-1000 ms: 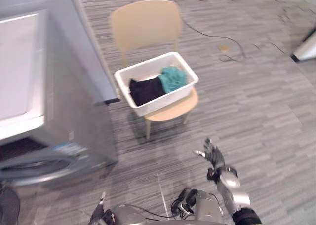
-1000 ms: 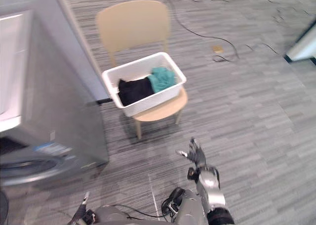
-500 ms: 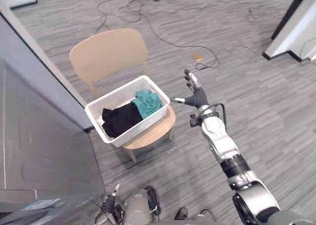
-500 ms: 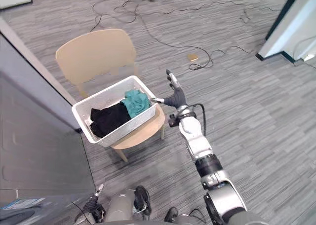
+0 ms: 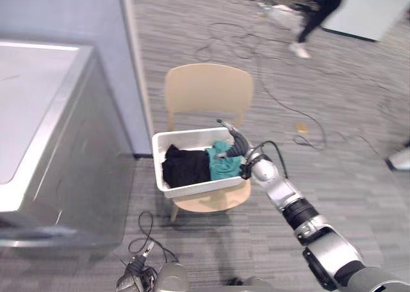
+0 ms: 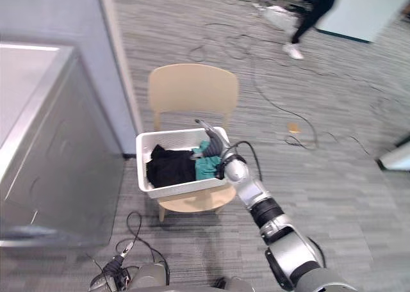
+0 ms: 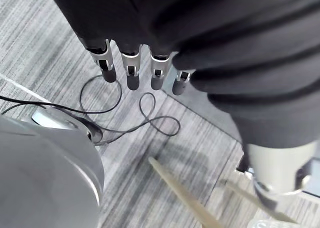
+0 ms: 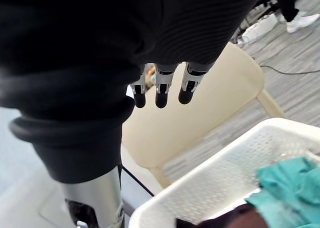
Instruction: Pick up the laundry basket with both hands and put the clothes into the washing machine.
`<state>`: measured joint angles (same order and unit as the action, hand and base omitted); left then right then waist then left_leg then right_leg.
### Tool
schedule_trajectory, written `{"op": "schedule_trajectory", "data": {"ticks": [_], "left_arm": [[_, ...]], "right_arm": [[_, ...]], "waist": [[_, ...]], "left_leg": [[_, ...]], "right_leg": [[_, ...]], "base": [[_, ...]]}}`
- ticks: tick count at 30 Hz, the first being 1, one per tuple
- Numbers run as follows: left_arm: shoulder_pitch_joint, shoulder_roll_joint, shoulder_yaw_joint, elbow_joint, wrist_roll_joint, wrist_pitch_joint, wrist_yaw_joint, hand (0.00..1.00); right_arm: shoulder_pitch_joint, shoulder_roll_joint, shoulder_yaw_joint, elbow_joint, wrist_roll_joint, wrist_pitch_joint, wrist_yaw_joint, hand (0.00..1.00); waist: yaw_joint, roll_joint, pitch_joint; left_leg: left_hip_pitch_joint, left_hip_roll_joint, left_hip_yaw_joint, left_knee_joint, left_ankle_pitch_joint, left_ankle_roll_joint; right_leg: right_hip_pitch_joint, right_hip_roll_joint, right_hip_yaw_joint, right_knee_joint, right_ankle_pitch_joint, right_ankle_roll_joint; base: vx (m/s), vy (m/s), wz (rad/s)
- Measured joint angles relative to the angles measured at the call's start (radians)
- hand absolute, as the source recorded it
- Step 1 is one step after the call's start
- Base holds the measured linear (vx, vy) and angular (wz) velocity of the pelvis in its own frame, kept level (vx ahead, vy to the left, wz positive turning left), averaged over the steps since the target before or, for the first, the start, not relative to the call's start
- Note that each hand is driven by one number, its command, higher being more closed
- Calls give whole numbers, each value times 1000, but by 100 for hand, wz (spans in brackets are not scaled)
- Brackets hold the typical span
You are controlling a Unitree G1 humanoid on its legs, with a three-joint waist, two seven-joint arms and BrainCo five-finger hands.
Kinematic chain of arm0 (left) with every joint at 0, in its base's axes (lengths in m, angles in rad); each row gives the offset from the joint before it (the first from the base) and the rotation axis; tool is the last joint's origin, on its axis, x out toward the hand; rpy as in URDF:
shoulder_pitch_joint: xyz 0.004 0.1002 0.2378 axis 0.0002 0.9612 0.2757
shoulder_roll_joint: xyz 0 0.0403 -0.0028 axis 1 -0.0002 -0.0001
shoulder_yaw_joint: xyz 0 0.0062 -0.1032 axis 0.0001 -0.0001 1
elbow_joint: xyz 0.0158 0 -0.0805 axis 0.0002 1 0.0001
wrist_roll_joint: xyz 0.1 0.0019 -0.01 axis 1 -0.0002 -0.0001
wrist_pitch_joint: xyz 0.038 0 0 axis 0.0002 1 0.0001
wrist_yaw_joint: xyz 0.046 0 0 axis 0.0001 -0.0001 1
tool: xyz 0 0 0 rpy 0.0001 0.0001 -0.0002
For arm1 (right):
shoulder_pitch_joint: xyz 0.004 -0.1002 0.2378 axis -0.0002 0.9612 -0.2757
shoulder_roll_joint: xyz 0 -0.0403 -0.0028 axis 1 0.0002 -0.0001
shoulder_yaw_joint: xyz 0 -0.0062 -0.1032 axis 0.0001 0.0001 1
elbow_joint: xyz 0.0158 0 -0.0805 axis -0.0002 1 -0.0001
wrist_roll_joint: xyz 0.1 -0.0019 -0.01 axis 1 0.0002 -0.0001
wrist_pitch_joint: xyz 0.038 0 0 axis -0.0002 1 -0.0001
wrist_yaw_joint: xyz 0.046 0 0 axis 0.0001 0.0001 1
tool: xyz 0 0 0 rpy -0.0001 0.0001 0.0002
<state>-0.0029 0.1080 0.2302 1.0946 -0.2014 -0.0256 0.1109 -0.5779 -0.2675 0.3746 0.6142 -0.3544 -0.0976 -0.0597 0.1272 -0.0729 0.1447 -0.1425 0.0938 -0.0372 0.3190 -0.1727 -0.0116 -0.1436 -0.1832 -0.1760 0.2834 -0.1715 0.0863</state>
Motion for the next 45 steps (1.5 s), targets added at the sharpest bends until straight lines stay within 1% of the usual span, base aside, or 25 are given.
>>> {"op": "schedule_trajectory", "data": {"ticks": [1, 2, 3, 5, 6, 7, 8, 9, 10, 12, 14, 15, 17, 18, 19, 21, 26, 27, 29, 34, 37, 40, 42, 43, 45], "left_arm": [[-5, 8, -5, -10, 0, -6, 0, 0], [-9, 15, -7, -17, 0, -7, 0, 0], [-23, 27, -12, -32, 0, -11, 1, 0], [-26, 0, -28, -54, -2, -20, -1, 0], [-22, -19, -26, -67, -5, -25, -2, 0], [-23, -26, -26, -68, -6, -26, -2, 0], [-24, -30, -25, -68, -28, -26, -3, 0], [-29, -26, -21, -74, -48, -27, -3, 0], [-32, -25, -20, -75, -57, -28, -2, 0], [-38, -24, 6, -95, -83, -30, 0, 0], [-38, -26, 15, -109, -105, -32, 0, 0], [-38, -28, 16, -114, -116, -41, 0, 0], [-38, -30, 19, -115, -148, -53, 0, 0], [-38, -42, 31, -123, -181, -64, 1, 0], [-38, -47, 40, -124, -187, -67, 1, 0], [-38, -71, 48, -138, -228, -74, 1, 0], [-77, -120, 13, -183, -273, -91, 1, 0], [-89, -125, -12, -207, -284, -97, 0, 0], [-104, -133, -55, -256, -306, -107, -1, 0], [-137, -146, -198, -426, -351, -119, -4, 0], [-145, -157, -239, -512, -404, -129, -18, 0], [-145, -162, -250, -559, -433, -133, -24, 0], [-145, -162, -269, -597, -450, -132, -34, 0], [-145, -162, -270, -605, -455, -130, -44, 0], [-144, -162, -270, -627, -458, -126, -46, 0]], "right_arm": [[2, -16, -5, 11, -16, 11, 0, 0], [2, -21, -8, 13, -27, 15, 0, 0], [-7, -26, -14, 22, -50, 18, 3, 0], [-8, -32, -20, 58, -50, 19, 12, 0], [-10, -35, -22, 87, -48, 19, 19, 0], [-10, -36, -26, 101, -48, 21, 20, 0], [-12, -36, -40, 140, -42, 29, 20, 0], [-18, -39, -79, 177, -37, 36, 18, 0], [-33, -41, -99, 202, -37, 39, 17, 0], [-167, -59, -140, 287, -30, 60, -3, 0], [-250, -63, -179, 312, -6, 63, -18, 0], [-322, -72, -202, 339, 10, 62, -31, 0], [-382, -89, -202, 380, 35, 63, -33, 0], [-412, -109, -199, 400, 43, 67, -33, 0], [-418, -112, -197, 403, 43, 70, -33, 0], [-464, -121, -143, 428, 43, 79, -32, 0], [-556, -191, -37, 464, 32, 85, -34, 0], [-577, -222, -8, 467, 28, 85, -35, 0], [-606, -267, 43, 471, 20, 86, -43, 0], [-650, -371, 141, 535, -46, 104, -46, 0], [-650, -400, 186, 571, -61, 109, -43, 0], [-656, -411, 212, 575, -58, 115, -40, 0], [-661, -409, 232, 577, -49, 142, -33, 0], [-664, -409, 243, 580, -47, 151, -30, 100], [-663, -405, 245, 581, -46, 166, -24, 100]], "waist": [[-2, -20, 3], [-3, -36, 7], [6, -71, 27], [28, 2, 47], [35, 24, 59], [34, 30, 70], [32, 28, 92], [33, 28, 113], [35, 29, 126], [66, 36, 190], [80, 42, 219], [81, 53, 231], [95, 58, 236], [112, 70, 247], [113, 74, 249], [114, 83, 270], [116, 113, 290], [119, 127, 297], [132, 138, 302], [136, 177, 322], [139, 191, 329], [140, 191, 329], [147, 191, 329], [149, 192, 329], [159, 192, 329]], "left_leg": [[-11, -29, -66, 7, 10, -22], [-19, -46, -95, 13, 11, -32], [-31, -74, -154, 43, -2, -63], [-83, -26, -213, 71, 4, -106], [-107, -5, -255, 43, 25, -139], [-113, 0, -281, 21, 42, -150], [-124, 11, -306, -24, 84, -163], [-140, 17, -304, -54, 122, -160], [-144, 26, -296, -68, 136, -154], [-157, 48, -266, -88, 160, -166], [-181, 50, -258, -102, 177, -165], [-216, 49, -254, -121, 195, -175], [-241, 51, -225, -166, 226, -171], [-251, 61, -187, -212, 253, -172], [-256, 64, -175, -225, 267, -171], [-274, 59, -157, -260, 302, -167], [-346, 49, -159, -276, 333, -174], [-354, 49, -156, -279, 338, -176], [-370, 49, -152, -285, 345, -178], [-389, 52, -157, -362, 411, -178], [-407, 50, -163, -389, 430, -179], [-411, 43, -161, -389, 430, -179], [-411, 41, -158, -388, 430, -179], [-411, 39, -156, -387, 430, -179], [-411, 36, -154, -383, 430, -179]], "right_leg": [[2, -17, 12, -42, 36, 39], [-1, -26, 9, -62, 71, 49], [-1, -33, 5, -79, 139, 63], [14, 16, -84, -67, 138, 34], [13, 37, -141, -78, 121, 13], [13, 42, -169, -78, 117, 6], [11, 48, -219, -76, 108, -9], [11, 50, -266, -75, 100, -21], [11, 51, -283, -74, 97, -26], [-20, 62, -280, -61, 98, -34], [-58, 57, -276, -44, 99, -37], [-104, 48, -278, -34, 100, -39], [-159, 35, -277, -24, 104, -43], [-188, 29, -277, -24, 114, -44], [-195, 26, -279, -24, 115, -43], [-234, 9, -282, -12, 120, -40], [-310, -6, -291, 6, 121, -40], [-319, -8, -294, 9, 121, -40], [-341, -9, -291, 13, 121, -40], [-374, -11, -319, 10, 123, -44], [-398, -14, -325, 4, 129, -41], [-404, -22, -323, 4, 129, -39], [-406, -25, -319, 5, 128, -38], [-407, -26, -318, 5, 128, -38], [-407, -29, -316, 7, 127, -38]], "base": [[240, -428, 213], [206, -417, 196], [109, -363, 134], [76, -381, 119], [34, -290, 106], [16, -298, 113], [-25, -253, 114], [-32, -233, 107], [-43, -191, 72], [-85, -124, 1], [-152, -33, -11], [-175, -1, -1], [-115, -1, -5], [-59, -14, -2], [-40, -18, 6], [1, -7, 5], [17, -23, 7], [10, -37, 6], [-11, -46, -1], [-28, -56, 12], [-23, -54, 6], [-13, -45, 1], [-30, -55, -1], [-27, -51, -2], [-30, -48, 0]]}}
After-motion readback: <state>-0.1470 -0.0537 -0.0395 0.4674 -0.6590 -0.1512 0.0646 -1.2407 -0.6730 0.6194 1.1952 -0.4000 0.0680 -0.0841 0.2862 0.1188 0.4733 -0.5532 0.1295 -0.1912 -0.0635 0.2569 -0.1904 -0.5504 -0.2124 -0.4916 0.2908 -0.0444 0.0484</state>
